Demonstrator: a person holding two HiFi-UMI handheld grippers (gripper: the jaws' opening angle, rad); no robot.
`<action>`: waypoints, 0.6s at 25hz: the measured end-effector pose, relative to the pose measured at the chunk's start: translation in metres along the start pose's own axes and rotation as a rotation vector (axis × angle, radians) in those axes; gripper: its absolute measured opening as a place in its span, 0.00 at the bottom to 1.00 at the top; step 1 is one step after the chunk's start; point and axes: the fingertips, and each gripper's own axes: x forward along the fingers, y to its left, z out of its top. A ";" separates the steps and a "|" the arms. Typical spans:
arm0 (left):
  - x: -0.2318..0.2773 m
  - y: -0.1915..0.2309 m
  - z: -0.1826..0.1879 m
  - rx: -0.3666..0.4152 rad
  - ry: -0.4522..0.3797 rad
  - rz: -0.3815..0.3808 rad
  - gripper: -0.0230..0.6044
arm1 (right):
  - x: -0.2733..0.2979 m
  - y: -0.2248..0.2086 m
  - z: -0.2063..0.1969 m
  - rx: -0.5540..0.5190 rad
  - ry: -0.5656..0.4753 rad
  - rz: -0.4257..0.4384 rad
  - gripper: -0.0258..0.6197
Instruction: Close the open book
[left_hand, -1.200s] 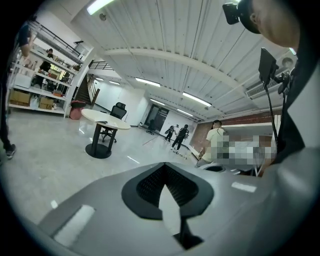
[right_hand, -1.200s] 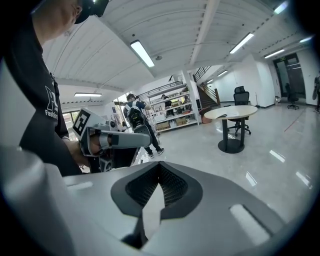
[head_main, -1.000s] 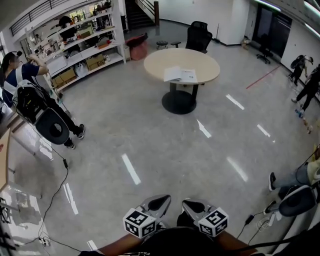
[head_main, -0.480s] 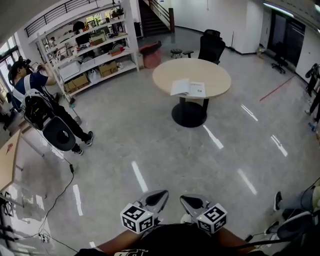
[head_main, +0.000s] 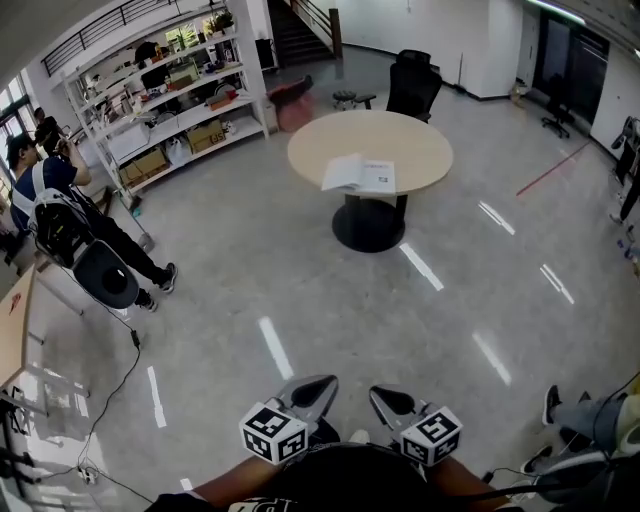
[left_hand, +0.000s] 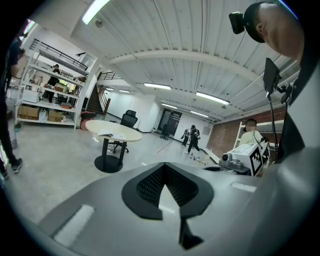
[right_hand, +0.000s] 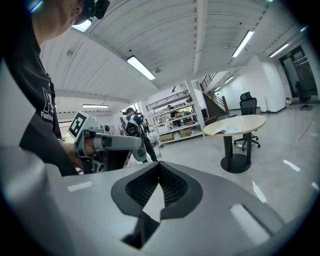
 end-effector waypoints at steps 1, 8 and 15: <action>0.004 0.003 -0.002 -0.008 0.007 0.004 0.05 | 0.001 -0.008 0.000 0.006 0.000 -0.005 0.05; 0.036 0.027 -0.008 -0.036 0.077 -0.007 0.05 | 0.019 -0.046 -0.001 0.066 0.005 -0.036 0.05; 0.094 0.045 0.011 0.000 0.106 -0.103 0.05 | 0.037 -0.098 0.005 0.101 0.006 -0.110 0.05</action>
